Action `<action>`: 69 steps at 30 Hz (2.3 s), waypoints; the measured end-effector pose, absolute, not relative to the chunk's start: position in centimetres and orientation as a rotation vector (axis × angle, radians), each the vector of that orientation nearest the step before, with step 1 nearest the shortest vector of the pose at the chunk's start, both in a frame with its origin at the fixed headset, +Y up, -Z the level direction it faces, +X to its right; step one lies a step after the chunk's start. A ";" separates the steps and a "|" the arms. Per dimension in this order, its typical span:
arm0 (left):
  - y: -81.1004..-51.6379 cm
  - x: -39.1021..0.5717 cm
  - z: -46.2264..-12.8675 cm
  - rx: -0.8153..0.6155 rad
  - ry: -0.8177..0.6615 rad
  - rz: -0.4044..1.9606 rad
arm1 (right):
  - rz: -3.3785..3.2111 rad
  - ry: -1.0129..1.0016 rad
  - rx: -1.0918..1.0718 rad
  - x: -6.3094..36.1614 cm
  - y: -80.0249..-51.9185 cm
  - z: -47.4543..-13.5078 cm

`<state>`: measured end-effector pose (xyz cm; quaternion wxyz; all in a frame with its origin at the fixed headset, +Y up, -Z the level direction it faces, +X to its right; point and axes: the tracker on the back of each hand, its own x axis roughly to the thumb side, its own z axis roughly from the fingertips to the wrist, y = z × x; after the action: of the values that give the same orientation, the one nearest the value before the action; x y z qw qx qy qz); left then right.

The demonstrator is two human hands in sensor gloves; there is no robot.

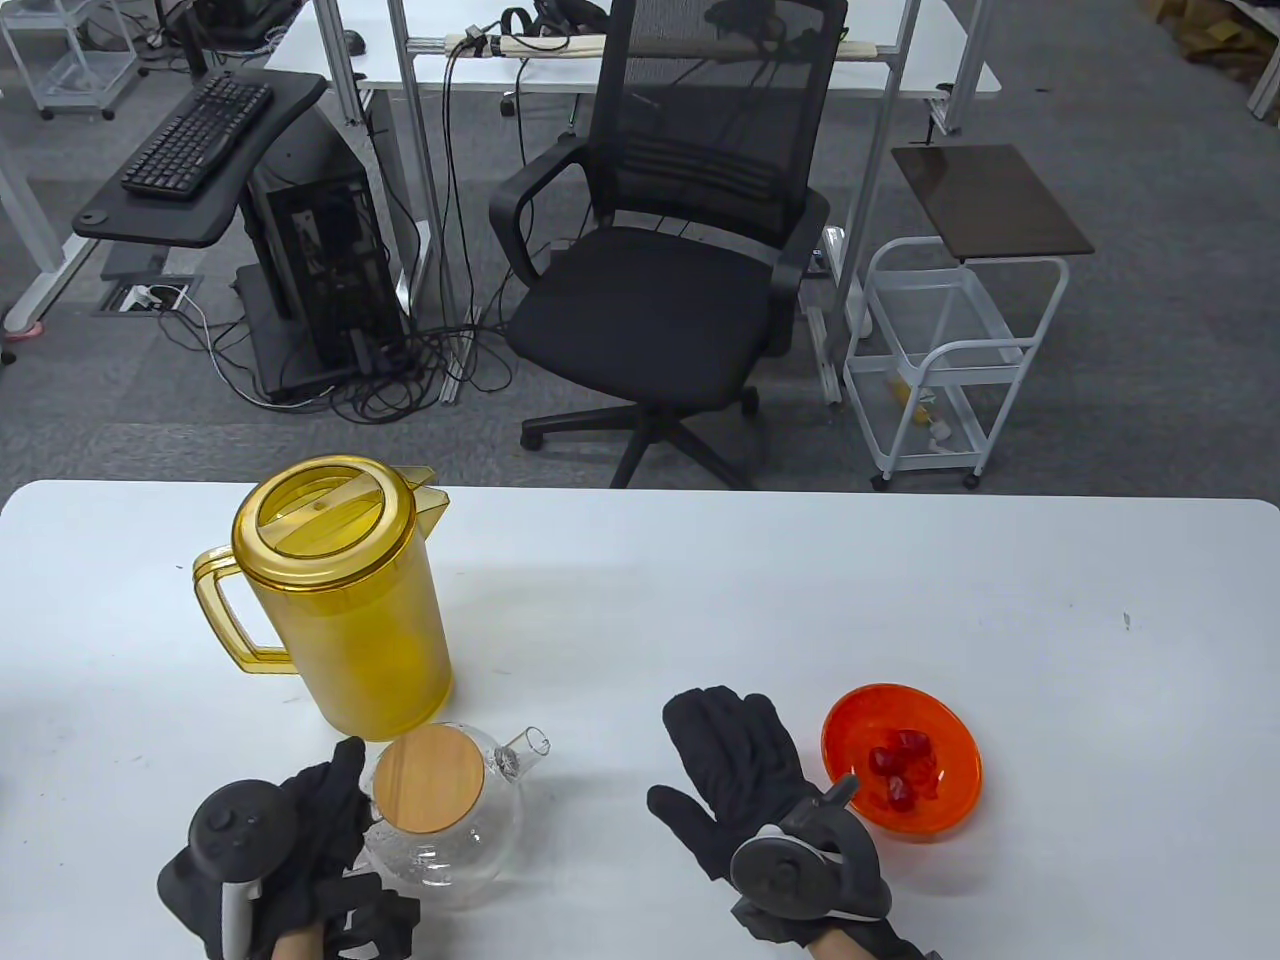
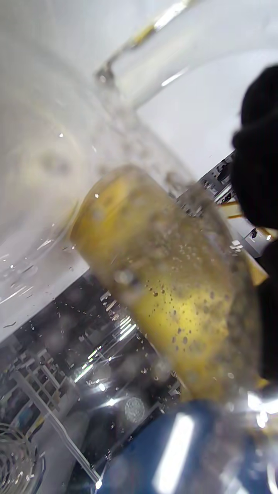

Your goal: Make wolfberry and red date tea

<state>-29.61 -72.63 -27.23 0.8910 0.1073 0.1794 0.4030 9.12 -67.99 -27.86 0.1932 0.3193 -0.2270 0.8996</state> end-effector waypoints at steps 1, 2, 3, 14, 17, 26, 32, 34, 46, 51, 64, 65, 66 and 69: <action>-72.6 -29.4 -27.3 0.224 0.364 0.848 | 2.523 -0.637 0.896 9.1 -68.0 -27.9; -72.4 -29.0 -27.5 0.226 0.348 0.864 | 2.522 -0.639 0.896 9.1 -68.0 -27.9; -72.3 -28.7 -27.6 0.226 0.337 0.872 | 2.523 -0.640 0.895 9.1 -68.0 -27.9; -72.2 -24.0 -29.4 0.156 0.203 0.948 | 2.508 -0.652 0.875 9.4 -67.8 -27.9; -72.5 -22.8 -29.7 0.121 0.165 0.951 | 2.498 -0.655 0.869 9.6 -67.7 -27.9; -73.4 -19.6 -29.9 0.023 0.074 0.978 | 2.485 -0.652 0.855 9.8 -67.6 -28.0; -74.1 -18.5 -29.7 -0.021 0.037 0.962 | 2.482 -0.653 0.857 9.8 -67.6 -28.0; -74.3 -18.3 -29.6 -0.029 0.029 0.962 | 2.482 -0.653 0.857 9.8 -67.6 -28.0; -75.3 -18.1 -29.5 -0.082 0.015 0.967 | 2.468 -0.656 0.862 9.8 -67.6 -28.1; -75.4 -18.0 -29.4 -0.090 0.009 0.939 | 2.466 -0.657 0.862 9.8 -67.6 -28.1; -75.3 -18.0 -29.4 -0.090 0.003 0.849 | 2.461 -0.656 0.857 9.9 -67.6 -28.1; -75.3 -17.9 -29.4 -0.088 0.005 0.839 | 2.462 -0.654 0.859 9.9 -67.6 -28.1; -75.2 -17.9 -29.3 -0.084 0.008 0.831 | 2.464 -0.650 0.864 9.9 -67.6 -28.1; -75.1 -17.8 -29.3 -0.079 0.018 0.805 | 2.485 -0.604 0.894 9.4 -67.6 -28.0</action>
<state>-17.79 -75.12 -29.28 0.9192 -0.0385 0.0086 0.3918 9.36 -67.61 -27.99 0.2148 0.3223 -0.2176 0.8959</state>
